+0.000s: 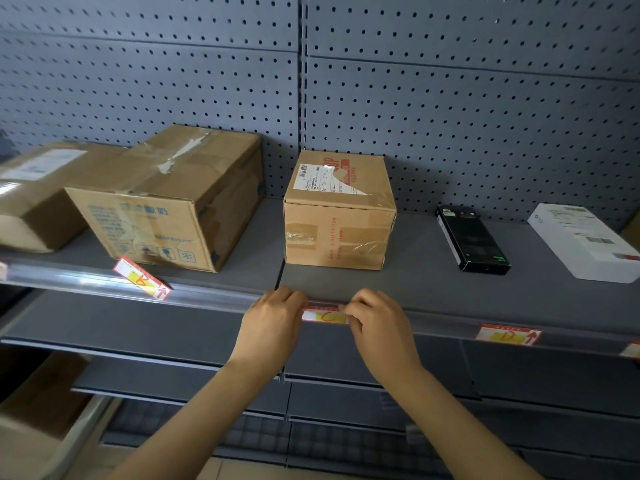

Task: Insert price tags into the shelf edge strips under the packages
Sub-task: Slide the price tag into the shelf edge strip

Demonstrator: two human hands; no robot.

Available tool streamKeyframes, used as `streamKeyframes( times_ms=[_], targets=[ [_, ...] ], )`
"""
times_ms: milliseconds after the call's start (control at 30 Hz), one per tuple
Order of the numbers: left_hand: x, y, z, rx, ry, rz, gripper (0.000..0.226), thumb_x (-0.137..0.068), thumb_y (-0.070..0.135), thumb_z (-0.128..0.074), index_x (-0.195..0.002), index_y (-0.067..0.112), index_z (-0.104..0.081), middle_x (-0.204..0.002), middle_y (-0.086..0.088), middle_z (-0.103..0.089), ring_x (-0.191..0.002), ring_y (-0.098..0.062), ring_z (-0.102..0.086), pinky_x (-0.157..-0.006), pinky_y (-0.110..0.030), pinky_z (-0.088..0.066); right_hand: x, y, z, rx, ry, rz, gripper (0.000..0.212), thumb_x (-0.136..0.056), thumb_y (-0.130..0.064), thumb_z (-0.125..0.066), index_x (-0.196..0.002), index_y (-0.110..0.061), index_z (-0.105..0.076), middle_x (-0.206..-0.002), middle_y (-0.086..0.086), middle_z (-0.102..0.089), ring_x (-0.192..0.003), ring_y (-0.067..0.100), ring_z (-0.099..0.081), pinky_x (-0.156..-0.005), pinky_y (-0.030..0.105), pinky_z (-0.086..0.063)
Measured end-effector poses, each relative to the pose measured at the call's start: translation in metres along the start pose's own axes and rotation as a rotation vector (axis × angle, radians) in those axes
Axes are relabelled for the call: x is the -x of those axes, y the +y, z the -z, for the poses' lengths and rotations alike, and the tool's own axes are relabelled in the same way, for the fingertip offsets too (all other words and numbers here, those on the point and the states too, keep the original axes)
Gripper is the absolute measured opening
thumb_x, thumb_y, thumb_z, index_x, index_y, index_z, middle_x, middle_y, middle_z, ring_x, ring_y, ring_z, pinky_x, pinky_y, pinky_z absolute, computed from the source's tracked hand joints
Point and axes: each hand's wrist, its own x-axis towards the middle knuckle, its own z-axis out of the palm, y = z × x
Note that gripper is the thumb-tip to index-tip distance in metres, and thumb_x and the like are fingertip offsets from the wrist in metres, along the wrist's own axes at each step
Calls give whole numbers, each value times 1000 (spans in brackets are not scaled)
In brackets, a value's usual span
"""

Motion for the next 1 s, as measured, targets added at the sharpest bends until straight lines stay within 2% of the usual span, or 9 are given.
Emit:
streamKeyframes(
  times_ms=[133, 300, 433, 567, 633, 700, 833, 1000],
  targets=[
    [-1, 1, 2, -42, -28, 6, 28, -58, -8, -77, -65, 14, -62, -64, -3, -61, -53, -24, -57, -40, -25, -35, 3, 0, -5, 23, 10, -1, 20, -63, 10, -74, -69, -8, -70, -72, 3, -58, -62, 22, -53, -50, 36, -45],
    [1, 3, 2, -69, -26, 3, 33, -51, -12, -77, -63, 14, -61, -62, -3, -60, -51, -23, -56, -40, -23, -32, 13, -3, -6, 57, 46, -9, 20, -69, 9, -72, -82, -6, -73, -80, 4, -59, -71, 24, -53, -59, 37, -47],
    [6, 5, 2, -66, -33, -22, 38, -47, -12, -79, -71, 14, -66, -70, -4, -63, -57, -24, -61, -40, -26, -44, 21, -19, -8, 52, 8, -33, 40, -64, 7, -75, -100, -9, -71, -94, 4, -61, -84, 24, -57, -70, 34, -52],
    [13, 4, 2, -43, -40, -13, 48, -50, -16, -72, -88, 14, -68, -85, -5, -66, -71, -26, -64, -48, -30, -50, 24, -34, -15, -33, -80, 26, 28, -71, 3, -71, -93, -14, -71, -101, 3, -58, -94, 23, -54, -75, 31, -48],
    [17, 3, 3, -25, -41, -2, 51, -56, -16, -67, -98, 14, -68, -94, -6, -66, -79, -28, -64, -57, -33, -53, 21, -38, -21, -72, -111, 54, 22, -75, 0, -68, -91, -15, -71, -96, 3, -60, -93, 22, -55, -78, 31, -45],
    [23, -2, 5, -35, -39, -3, 54, -55, -16, -69, -98, 16, -69, -94, -5, -67, -77, -27, -65, -60, -33, -53, 17, -42, -27, -106, -134, 72, 19, -75, -2, -67, -87, -15, -72, -89, 2, -62, -90, 23, -58, -77, 31, -44],
    [38, -26, 15, -36, -30, 80, 45, -60, -14, -69, -95, 15, -70, -89, -5, -68, -73, -27, -65, -60, -36, -53, 11, -56, -36, -168, -156, 115, 19, -73, 1, -67, -84, -13, -73, -84, 4, -65, -84, 26, -62, -73, 35, -49],
    [51, -72, 41, -54, 46, 245, 30, -70, -11, -65, -89, 11, -71, -90, -8, -68, -78, -32, -65, -65, -38, -54, -3, -86, -54, -239, -189, 161, 18, -83, -2, -59, -92, -13, -71, -92, 4, -65, -92, 26, -58, -79, 38, -51]
  ],
)
